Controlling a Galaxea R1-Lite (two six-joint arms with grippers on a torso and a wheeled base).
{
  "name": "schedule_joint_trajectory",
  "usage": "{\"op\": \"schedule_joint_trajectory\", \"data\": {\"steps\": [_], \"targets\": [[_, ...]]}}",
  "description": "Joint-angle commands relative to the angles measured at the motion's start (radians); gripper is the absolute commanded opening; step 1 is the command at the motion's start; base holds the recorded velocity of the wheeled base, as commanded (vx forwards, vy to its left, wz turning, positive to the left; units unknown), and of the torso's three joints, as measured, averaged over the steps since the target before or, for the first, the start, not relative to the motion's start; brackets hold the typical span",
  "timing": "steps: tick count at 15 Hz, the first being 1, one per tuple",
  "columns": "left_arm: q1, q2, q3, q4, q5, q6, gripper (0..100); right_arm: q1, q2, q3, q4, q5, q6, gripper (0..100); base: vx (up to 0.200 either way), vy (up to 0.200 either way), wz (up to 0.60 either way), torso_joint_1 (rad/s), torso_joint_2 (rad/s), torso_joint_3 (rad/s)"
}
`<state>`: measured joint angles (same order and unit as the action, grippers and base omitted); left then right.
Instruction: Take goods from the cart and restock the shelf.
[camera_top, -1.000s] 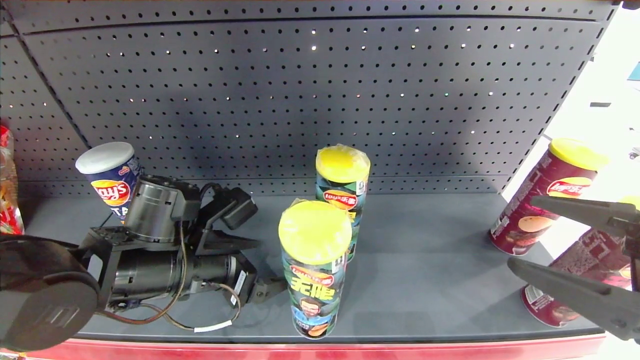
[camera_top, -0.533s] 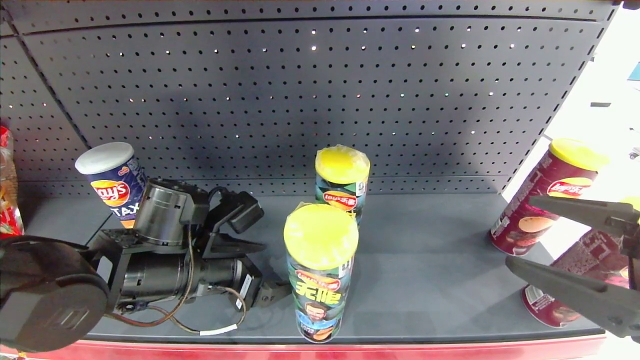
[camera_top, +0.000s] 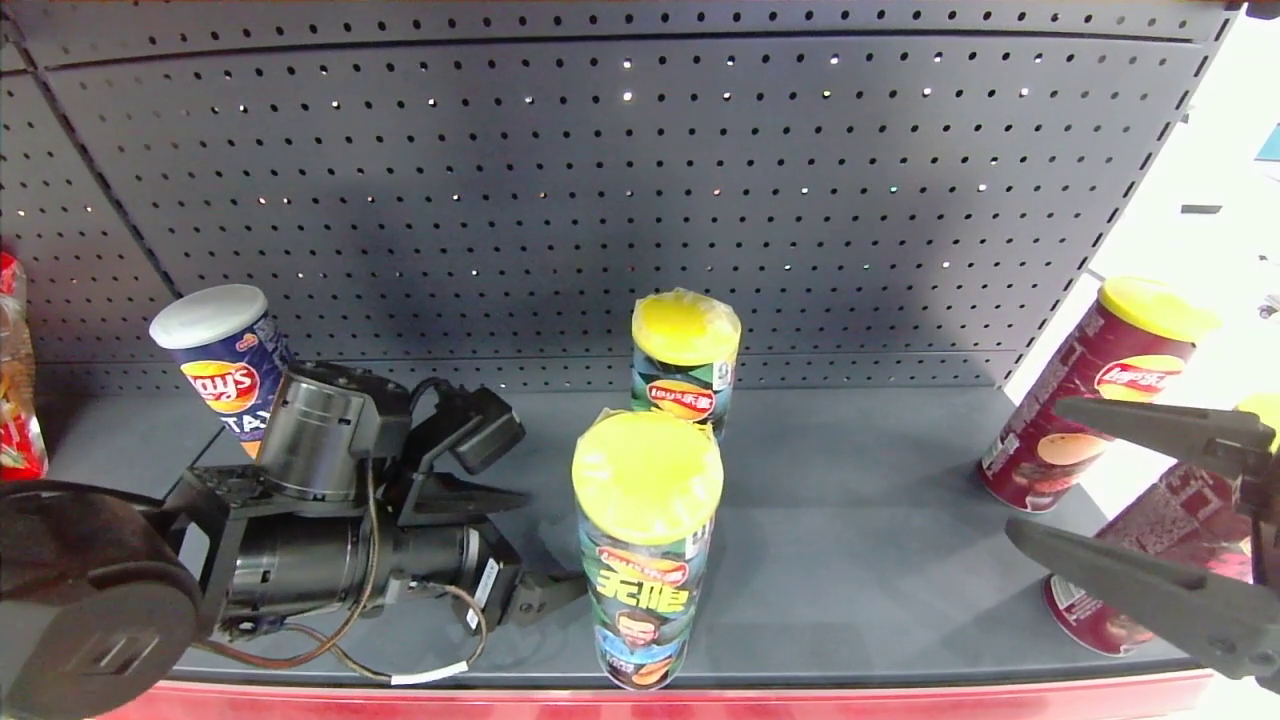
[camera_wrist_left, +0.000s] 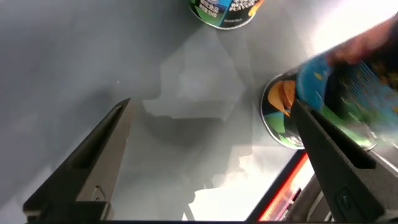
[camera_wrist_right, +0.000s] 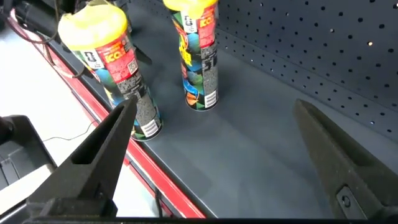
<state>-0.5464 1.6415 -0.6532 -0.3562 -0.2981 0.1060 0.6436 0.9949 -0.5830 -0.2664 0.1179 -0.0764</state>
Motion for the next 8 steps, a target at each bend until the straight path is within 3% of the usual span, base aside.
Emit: {"op": "schedule_joint_trajectory", "data": {"steps": [1,4,6,8], "targets": [[0.028,-0.072,0.017,-0.001,0.024,-0.019,100,0.002,-0.007,0.026,-0.001,-0.001,-0.002,100,0.000,0.000,0.00,0.000,0.00,0.000],[0.072,-0.269,0.095,-0.001,0.076,-0.101,100,0.004,-0.071,0.106,0.001,-0.003,-0.010,100,0.000,0.000,0.00,0.000,0.00,0.000],[0.079,-0.427,0.162,0.005,0.114,-0.135,100,0.008,-0.124,0.161,0.001,-0.003,-0.033,100,0.000,0.000,0.00,0.000,0.00,0.000],[0.079,-0.695,0.264,0.065,0.235,-0.143,100,0.004,-0.206,0.241,0.003,-0.009,-0.051,100,0.000,0.000,0.00,0.000,0.00,0.000]]}}
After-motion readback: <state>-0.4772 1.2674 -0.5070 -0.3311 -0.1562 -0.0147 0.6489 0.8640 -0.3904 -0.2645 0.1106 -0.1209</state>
